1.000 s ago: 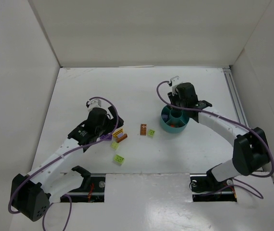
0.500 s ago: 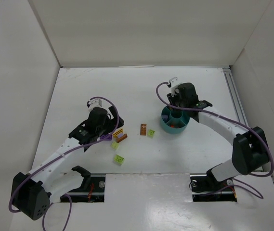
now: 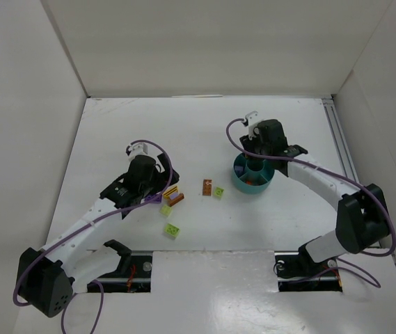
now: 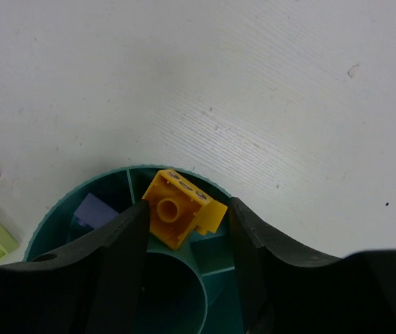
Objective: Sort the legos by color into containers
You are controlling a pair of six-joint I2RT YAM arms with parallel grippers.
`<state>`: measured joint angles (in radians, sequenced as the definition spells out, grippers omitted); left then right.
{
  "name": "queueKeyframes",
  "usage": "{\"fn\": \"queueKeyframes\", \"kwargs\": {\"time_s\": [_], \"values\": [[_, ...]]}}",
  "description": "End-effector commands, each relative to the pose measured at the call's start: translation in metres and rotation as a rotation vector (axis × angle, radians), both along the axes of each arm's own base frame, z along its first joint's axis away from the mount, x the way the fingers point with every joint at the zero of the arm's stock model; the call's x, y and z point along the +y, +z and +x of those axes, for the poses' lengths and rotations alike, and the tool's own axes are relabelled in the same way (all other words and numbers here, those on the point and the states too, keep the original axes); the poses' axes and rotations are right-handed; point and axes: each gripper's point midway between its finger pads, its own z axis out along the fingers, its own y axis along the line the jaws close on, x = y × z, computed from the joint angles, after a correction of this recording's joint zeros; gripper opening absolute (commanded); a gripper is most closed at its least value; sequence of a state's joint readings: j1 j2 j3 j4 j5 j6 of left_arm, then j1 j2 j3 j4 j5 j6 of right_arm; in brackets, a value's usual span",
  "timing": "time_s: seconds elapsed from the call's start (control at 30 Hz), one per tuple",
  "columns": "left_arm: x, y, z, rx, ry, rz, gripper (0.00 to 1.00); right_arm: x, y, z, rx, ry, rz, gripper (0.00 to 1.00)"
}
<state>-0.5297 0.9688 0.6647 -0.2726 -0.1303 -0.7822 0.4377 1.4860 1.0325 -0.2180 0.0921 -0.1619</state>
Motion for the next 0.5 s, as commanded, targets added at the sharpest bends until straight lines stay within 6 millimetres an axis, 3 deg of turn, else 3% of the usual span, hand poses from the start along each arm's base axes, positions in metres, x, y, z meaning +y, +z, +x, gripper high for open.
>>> {"fn": "queueKeyframes", "kwargs": {"time_s": [0.0, 0.17, 0.47], "values": [[-0.003, 0.007, 0.005, -0.025, -0.01, -0.007, 1.0, -0.001, 0.031, -0.003, -0.067, 0.032, 0.028, 0.55], [-0.004, 0.008, 0.007, -0.024, -0.01, -0.006, 1.0, 0.001, 0.051, -0.007, -0.113, 0.054, 0.052, 0.63], [-0.004, 0.011, 0.008, -0.034, -0.016, -0.003, 1.0, 0.003, 0.071, -0.013, -0.156, 0.072, 0.083, 0.66]]}}
